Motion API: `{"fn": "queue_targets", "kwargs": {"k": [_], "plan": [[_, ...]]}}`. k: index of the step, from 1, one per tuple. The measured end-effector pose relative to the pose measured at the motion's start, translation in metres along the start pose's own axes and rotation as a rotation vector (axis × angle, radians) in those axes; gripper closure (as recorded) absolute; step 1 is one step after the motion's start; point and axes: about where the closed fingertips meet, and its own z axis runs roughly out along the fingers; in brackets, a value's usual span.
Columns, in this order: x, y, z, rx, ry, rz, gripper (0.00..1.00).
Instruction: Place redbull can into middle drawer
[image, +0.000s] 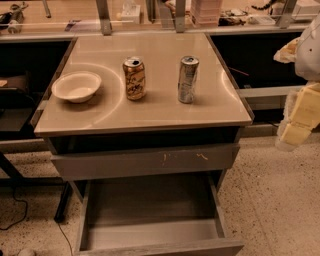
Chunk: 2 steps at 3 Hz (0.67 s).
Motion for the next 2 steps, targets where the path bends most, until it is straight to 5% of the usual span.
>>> {"fn": "queue_targets", "kwargs": {"k": [2], "plan": [[-0.0022,-0.0043,0.0018,0.007,-0.021,0.018,0.00]]}}
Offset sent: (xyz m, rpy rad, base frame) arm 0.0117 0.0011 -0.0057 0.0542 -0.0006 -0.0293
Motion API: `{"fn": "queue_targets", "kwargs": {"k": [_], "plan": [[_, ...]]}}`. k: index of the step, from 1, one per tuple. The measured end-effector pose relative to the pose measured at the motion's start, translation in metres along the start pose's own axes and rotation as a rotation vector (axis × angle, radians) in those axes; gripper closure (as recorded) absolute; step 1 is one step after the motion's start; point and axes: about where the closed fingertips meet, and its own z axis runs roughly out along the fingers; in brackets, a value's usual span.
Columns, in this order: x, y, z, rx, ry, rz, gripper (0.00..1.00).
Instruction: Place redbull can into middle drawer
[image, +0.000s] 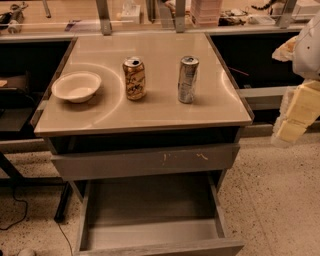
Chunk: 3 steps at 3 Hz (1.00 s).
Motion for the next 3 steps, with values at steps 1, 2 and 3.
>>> {"fn": "queue_targets", "kwargs": {"k": [1,2,3], "plan": [[-0.011,-0.022,0.017,-0.011,-0.078,0.064,0.00],[-0.037,-0.067,0.066,-0.051,-0.151,0.124,0.00],[-0.037,-0.067,0.066,-0.051,-0.151,0.124,0.00]]}}
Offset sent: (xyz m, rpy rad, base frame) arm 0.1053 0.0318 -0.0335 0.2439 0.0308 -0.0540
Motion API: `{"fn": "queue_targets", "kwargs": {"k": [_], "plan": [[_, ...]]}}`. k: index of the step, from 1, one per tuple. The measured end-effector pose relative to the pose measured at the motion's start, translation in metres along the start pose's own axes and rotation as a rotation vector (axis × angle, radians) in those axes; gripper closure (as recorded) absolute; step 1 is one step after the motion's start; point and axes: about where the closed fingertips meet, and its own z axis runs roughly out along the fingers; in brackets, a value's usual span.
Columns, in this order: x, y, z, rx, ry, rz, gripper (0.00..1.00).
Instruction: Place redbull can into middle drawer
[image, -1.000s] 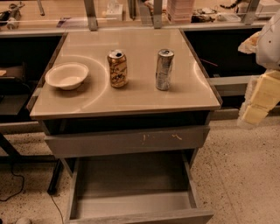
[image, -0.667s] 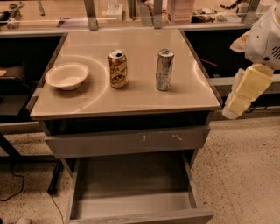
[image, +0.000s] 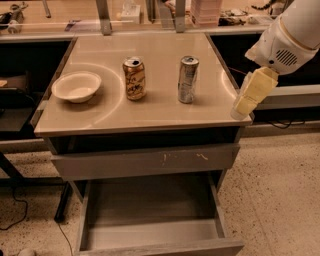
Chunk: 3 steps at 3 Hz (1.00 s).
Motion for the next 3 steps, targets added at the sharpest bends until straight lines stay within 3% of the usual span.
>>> {"fn": "queue_targets", "kwargs": {"k": [2,3], "plan": [[-0.022,-0.036,0.061,-0.039,-0.189,0.193,0.00],[-0.036,-0.052,0.088,-0.062,-0.252,0.244,0.00]]}}
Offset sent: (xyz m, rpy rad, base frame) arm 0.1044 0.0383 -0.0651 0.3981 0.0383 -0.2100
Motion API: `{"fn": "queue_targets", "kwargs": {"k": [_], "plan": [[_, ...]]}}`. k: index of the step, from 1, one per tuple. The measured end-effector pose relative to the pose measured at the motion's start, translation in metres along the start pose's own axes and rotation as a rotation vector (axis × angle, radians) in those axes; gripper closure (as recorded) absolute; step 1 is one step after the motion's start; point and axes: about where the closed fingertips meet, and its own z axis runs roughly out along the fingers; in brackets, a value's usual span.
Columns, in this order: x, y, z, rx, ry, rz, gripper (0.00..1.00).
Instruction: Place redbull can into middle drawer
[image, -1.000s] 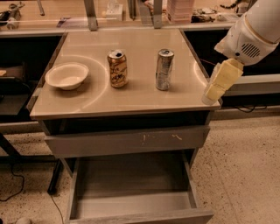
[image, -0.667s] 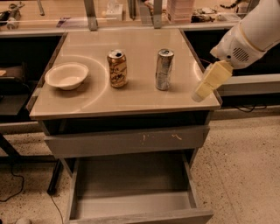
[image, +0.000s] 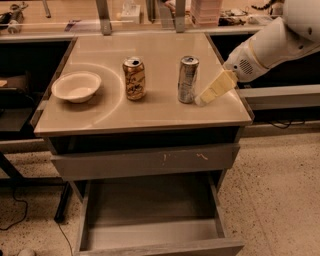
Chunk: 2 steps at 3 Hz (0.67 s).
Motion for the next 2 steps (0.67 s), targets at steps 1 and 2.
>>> {"fn": "queue_targets", "kwargs": {"k": [1,2], "plan": [[-0.0157,-0.0108,0.0187,-0.029,-0.045,0.023,0.00],[-0.0164,-0.0118,0.0195,-0.030,-0.047,0.023,0.00]]}}
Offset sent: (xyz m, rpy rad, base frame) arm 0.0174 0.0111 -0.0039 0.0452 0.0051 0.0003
